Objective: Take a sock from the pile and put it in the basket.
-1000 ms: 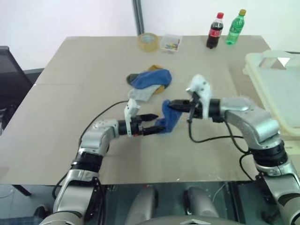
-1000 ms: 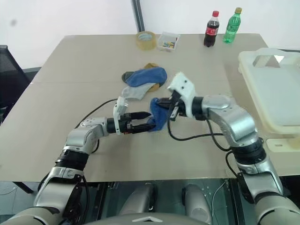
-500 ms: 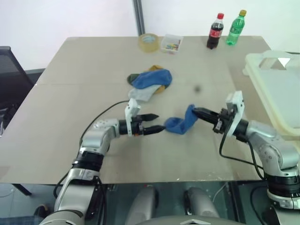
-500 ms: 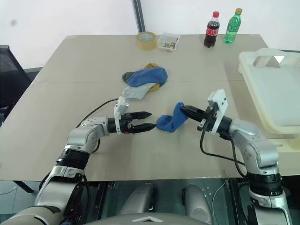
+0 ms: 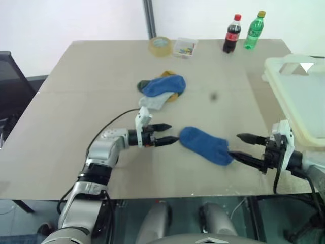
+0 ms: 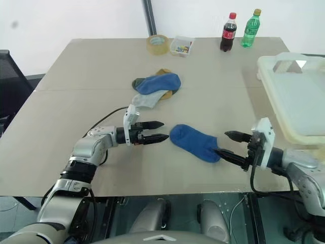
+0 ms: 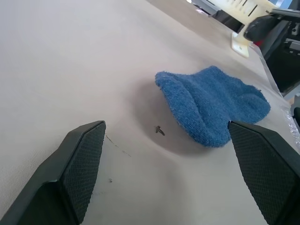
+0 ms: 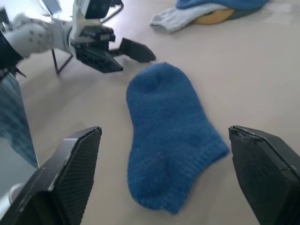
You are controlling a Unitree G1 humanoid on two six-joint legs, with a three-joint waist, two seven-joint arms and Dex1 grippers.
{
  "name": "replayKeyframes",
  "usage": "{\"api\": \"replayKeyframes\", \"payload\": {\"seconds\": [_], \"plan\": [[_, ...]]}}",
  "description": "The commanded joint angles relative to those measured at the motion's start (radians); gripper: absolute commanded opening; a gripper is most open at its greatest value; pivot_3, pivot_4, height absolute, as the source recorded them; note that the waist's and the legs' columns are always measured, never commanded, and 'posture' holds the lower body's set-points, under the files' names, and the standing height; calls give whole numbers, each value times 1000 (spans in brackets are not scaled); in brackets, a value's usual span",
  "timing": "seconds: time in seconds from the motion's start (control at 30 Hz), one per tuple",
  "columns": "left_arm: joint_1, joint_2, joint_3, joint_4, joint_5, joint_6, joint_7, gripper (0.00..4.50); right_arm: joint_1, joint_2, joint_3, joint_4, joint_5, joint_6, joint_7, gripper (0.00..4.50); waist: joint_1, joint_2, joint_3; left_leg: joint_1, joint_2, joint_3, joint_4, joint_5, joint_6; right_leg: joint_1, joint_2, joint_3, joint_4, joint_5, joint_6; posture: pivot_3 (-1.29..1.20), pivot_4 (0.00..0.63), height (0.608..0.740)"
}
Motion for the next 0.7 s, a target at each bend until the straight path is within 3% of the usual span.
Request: {"api": "replayKeyframes", "payload": {"seconds": [0.03,0.2,0.4,0.7], "plan": [[13,0,-21,18,11,6,-15,4500,-34,-22,-11,-51,-9,-2,-38,4477,1,0,0,0,0,0,0,0,0,0,0,0,0,0,0,0,150,740],[0,1,-22,30,16,-1,-18,4500,26,-127,131,-59,-212,-77,-32,4477,8,0,0,-2,0,-1,0,0,0,0,1,-1,-2,0,0,0,150,740],[4,5,-20,25,15,1,-21,4500,24,-125,267,-42,-353,-171,-44,4477,7,0,0,-2,-1,0,0,0,0,0,0,-1,-1,0,0,0,150,740],[5,8,-18,22,17,3,-22,4500,-111,-113,287,165,-483,-296,-57,4477,6,0,0,-1,-1,0,1,0,-1,0,0,-1,-1,0,0,0,150,740]]}}
